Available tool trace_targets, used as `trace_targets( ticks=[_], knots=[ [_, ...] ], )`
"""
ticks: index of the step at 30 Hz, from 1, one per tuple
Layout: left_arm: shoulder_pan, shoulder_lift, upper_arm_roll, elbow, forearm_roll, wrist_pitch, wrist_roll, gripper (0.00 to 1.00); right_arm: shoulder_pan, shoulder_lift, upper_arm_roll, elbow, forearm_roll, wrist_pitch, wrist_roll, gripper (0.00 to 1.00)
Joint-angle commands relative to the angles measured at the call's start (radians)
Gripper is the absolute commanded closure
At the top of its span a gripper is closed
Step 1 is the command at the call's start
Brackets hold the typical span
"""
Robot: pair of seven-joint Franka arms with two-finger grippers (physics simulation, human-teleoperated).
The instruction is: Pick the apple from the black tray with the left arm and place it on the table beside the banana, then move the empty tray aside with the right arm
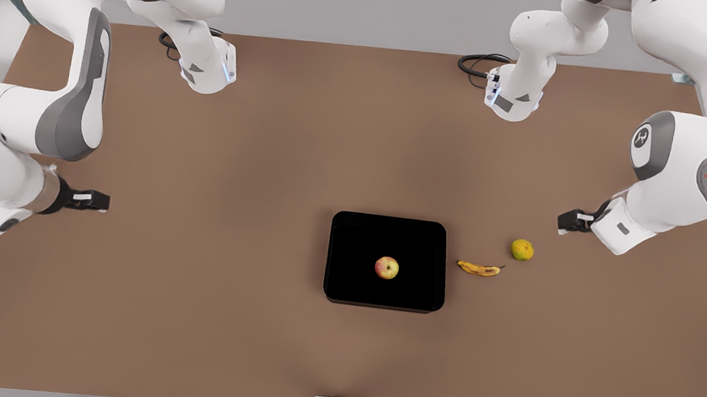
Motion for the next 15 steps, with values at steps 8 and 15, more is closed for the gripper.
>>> trace_targets(
  ticks=[8, 15],
  knots=[
    [-0.337, 0.030, -0.051, -0.007, 0.026, 0.036, -0.283, 0.00, 0.001, -0.001, 0.001, 0.001, 0.000, 0.040, -0.109, 0.00],
    [-0.620, 0.491, -0.034, 0.293, 0.055, 0.323, -0.811, 0.00, 0.001, 0.000, 0.003, 0.001, 0.000, 0.040, -0.107, 0.00]
  ],
)
